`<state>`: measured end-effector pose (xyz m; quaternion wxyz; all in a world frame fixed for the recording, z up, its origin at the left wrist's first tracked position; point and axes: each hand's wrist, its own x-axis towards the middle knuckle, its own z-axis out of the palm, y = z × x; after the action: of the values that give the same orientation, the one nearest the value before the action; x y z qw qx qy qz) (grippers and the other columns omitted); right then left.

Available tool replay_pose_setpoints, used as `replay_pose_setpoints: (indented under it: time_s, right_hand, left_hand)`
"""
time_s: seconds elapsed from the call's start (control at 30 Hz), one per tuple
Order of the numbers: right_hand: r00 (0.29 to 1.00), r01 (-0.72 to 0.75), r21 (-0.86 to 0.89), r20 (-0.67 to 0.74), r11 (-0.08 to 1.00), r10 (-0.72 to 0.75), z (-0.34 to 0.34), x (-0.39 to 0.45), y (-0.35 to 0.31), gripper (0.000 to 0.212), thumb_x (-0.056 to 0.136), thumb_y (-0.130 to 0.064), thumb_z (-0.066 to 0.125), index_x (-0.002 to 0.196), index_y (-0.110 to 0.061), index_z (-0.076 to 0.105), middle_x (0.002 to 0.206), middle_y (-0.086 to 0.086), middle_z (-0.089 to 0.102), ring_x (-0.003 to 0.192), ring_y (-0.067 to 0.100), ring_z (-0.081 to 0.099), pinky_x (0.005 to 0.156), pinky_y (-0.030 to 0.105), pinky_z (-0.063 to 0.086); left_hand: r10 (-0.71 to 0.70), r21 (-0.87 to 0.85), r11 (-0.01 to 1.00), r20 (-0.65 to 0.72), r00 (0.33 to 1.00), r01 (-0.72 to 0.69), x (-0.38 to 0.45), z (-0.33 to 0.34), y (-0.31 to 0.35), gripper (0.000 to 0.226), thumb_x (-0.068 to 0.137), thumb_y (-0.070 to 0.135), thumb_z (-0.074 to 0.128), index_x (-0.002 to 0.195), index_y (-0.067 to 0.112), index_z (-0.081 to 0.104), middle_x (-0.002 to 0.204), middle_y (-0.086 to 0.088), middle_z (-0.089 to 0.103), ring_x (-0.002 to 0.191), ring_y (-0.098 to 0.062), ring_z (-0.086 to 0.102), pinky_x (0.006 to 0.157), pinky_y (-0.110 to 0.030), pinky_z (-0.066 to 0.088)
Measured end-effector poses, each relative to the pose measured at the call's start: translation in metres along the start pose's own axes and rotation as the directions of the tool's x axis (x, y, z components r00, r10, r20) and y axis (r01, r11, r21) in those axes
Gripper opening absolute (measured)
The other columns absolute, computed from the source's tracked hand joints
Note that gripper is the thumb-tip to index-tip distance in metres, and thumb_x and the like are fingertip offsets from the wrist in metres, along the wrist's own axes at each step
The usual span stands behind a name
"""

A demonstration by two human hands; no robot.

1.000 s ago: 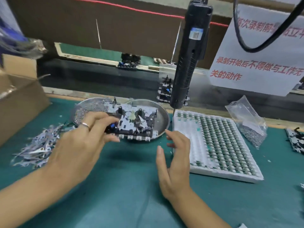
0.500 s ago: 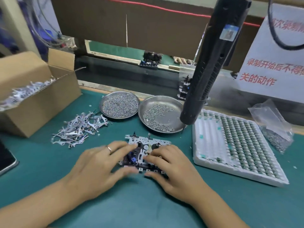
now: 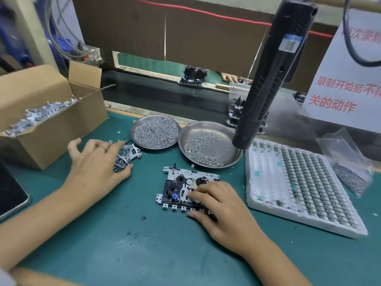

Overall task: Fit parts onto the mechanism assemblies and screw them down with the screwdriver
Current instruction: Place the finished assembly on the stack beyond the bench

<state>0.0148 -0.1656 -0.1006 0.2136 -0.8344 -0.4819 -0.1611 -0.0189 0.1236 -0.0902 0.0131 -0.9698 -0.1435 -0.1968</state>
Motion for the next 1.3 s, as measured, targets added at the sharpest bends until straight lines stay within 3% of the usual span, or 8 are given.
replay_pose_setpoints:
  time_s: [0.27,0.4,0.47,0.6,0.83,1.07,1.2,1.3]
  right_hand:
    - [1.0,-0.005,0.009,-0.002,1.0,0.005,0.0,-0.001,0.0,0.032,0.091,-0.035,0.059,0.11,-0.011,0.068,0.103,0.002,0.063,0.095,0.022,0.057,0.087,0.033,0.043]
    - [1.0,-0.001,0.017,-0.02,1.0,0.002,0.001,0.0,0.0,0.032,0.091,-0.036,0.059,0.11,-0.011,0.068,0.104,0.002,0.063,0.094,0.022,0.057,0.086,0.035,0.044]
    - [0.998,-0.004,0.036,-0.067,0.999,0.006,0.001,0.0,0.0,0.032,0.092,-0.035,0.058,0.11,-0.01,0.068,0.104,0.003,0.064,0.094,0.022,0.058,0.085,0.036,0.044]
    - [0.954,-0.062,0.233,-0.271,0.971,0.126,0.002,0.002,-0.008,0.03,0.093,-0.021,0.056,0.117,-0.007,0.065,0.111,0.005,0.062,0.104,0.018,0.058,0.091,0.034,0.046]
    - [0.935,-0.012,0.292,-0.335,0.956,0.114,0.006,0.025,-0.011,0.04,0.078,0.013,0.065,0.116,0.002,0.064,0.113,0.015,0.06,0.105,0.019,0.058,0.094,0.023,0.045]
    - [0.81,-0.088,0.402,-0.504,0.912,0.3,0.008,0.022,-0.008,0.015,0.078,0.006,0.068,0.091,0.0,0.072,0.092,0.0,0.07,0.085,0.01,0.066,0.077,0.023,0.054]
    - [0.735,-0.164,0.808,-0.282,0.565,0.616,0.0,0.022,-0.011,0.016,0.079,-0.001,0.072,0.091,-0.012,0.072,0.078,0.005,0.072,0.072,0.013,0.071,0.067,0.02,0.054]
    - [0.793,-0.206,0.745,-0.253,0.634,0.555,-0.006,0.019,-0.01,0.019,0.078,-0.003,0.074,0.088,-0.019,0.072,0.082,-0.003,0.071,0.076,0.01,0.069,0.071,0.018,0.052]
  left_hand:
    - [0.019,-0.154,0.987,-0.095,0.995,-0.034,0.0,-0.01,-0.004,0.077,0.063,0.059,0.039,0.118,0.011,0.064,0.092,-0.007,0.064,0.1,-0.031,0.058,0.105,-0.045,0.015]
    - [0.046,-0.346,0.935,-0.087,0.995,-0.074,0.0,-0.019,0.0,0.079,0.062,0.054,0.043,0.125,0.009,0.06,0.097,-0.009,0.059,0.087,-0.029,0.058,0.095,-0.042,0.037]
    - [0.081,-0.428,0.891,-0.179,0.981,-0.152,-0.003,-0.026,0.01,0.069,0.067,0.047,0.049,0.121,0.008,0.062,0.097,-0.007,0.057,0.082,-0.022,0.057,0.085,-0.031,0.045]
    - [0.248,-0.515,0.775,-0.284,0.926,-0.365,-0.011,-0.035,0.044,0.056,0.074,0.036,0.059,0.122,0.007,0.06,0.096,-0.003,0.058,0.085,-0.005,0.051,0.091,-0.009,0.037]
    - [0.306,-0.723,0.563,-0.267,0.914,-0.4,-0.019,-0.03,0.101,0.053,0.072,0.033,0.061,0.12,0.011,0.062,0.092,0.002,0.064,0.084,-0.003,0.059,0.087,-0.014,0.045]
    - [0.235,-0.832,0.408,-0.302,0.924,-0.375,-0.024,-0.014,0.101,0.034,0.078,0.034,0.07,0.108,0.017,0.065,0.094,0.01,0.068,0.089,0.001,0.062,0.087,-0.011,0.044]
    - [0.22,-0.852,0.347,-0.332,0.917,-0.392,-0.02,-0.009,0.1,0.015,0.078,0.016,0.069,0.093,0.015,0.071,0.089,0.008,0.069,0.085,-0.002,0.065,0.082,-0.019,0.049]
    - [0.196,-0.902,0.324,-0.232,0.953,-0.286,-0.02,-0.01,0.097,0.015,0.076,0.022,0.07,0.091,0.024,0.072,0.083,0.014,0.071,0.082,-0.003,0.063,0.08,-0.028,0.049]
